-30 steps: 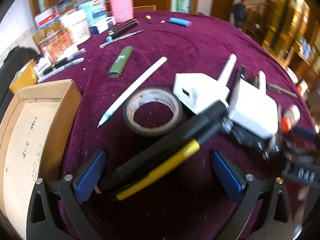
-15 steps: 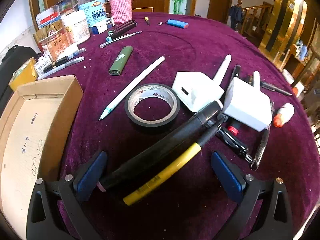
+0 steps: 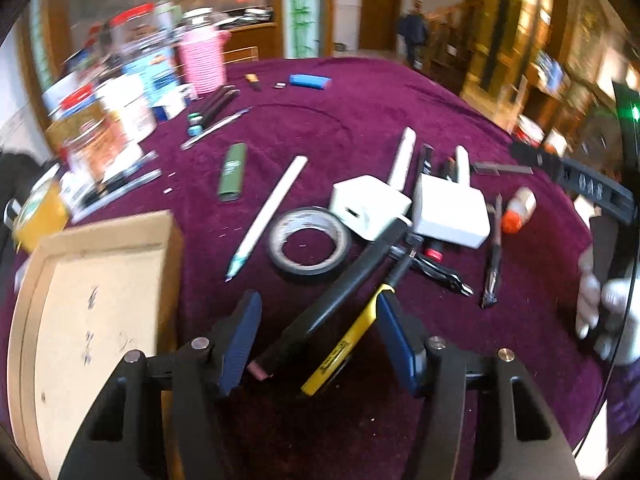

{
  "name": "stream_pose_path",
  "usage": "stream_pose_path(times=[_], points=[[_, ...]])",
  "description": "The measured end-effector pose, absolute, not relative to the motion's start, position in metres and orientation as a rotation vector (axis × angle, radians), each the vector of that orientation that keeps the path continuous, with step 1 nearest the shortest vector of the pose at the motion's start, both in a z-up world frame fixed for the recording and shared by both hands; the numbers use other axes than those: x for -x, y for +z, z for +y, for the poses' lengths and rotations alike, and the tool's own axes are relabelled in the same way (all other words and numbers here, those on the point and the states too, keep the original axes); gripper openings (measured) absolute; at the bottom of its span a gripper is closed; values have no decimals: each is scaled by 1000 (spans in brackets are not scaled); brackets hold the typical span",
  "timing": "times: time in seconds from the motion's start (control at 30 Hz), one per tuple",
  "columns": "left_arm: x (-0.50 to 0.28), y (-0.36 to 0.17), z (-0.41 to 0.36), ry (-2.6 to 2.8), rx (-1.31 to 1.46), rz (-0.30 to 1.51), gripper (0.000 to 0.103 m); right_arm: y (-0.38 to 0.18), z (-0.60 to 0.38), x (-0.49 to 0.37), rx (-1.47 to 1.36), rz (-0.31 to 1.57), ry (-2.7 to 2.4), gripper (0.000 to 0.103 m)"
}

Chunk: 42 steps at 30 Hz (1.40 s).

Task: Organize rigid objects
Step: 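Grasp the black marker with the pink cap using the left tool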

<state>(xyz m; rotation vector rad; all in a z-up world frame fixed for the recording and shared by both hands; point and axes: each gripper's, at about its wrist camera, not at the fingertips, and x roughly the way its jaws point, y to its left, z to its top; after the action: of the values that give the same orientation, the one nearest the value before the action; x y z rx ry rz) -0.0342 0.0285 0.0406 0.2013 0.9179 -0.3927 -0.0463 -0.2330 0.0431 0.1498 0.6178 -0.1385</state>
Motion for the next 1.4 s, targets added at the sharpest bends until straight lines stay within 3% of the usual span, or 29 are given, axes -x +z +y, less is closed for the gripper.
stream_pose_path(times=[0.03,0.07,0.1,0.13,0.17,0.53,0.77,1.13,1.2,1.3,1.4], points=[[33,37,21,-405,-241,926,51,42,-235,49,-159,624,-142,102],[31,32,13,-414,-281,940,36,38,-238,47,-181,643,-135,102],[29,27,7,-416,-317,952,33,37,-239,45,-192,652,-131,102],[28,28,5,-431,-316,932,21,36,-239,44,-195,655,-129,102],[24,28,5,-443,-306,947,20,35,-238,43,-197,655,-124,102],[28,27,18,-487,-233,1010,18,38,-243,50,-208,653,-96,102],[13,14,14,-479,-285,1036,31,36,-245,49,-214,659,-104,102],[14,13,4,-403,-247,1004,33,36,-249,50,-235,656,-107,102],[17,17,9,-418,-189,1001,31,35,-257,51,-277,648,-117,102],[31,31,23,-431,-107,966,16,32,-271,51,-347,651,-123,102],[52,49,45,-456,6,930,14,29,-286,52,-433,653,-118,102]])
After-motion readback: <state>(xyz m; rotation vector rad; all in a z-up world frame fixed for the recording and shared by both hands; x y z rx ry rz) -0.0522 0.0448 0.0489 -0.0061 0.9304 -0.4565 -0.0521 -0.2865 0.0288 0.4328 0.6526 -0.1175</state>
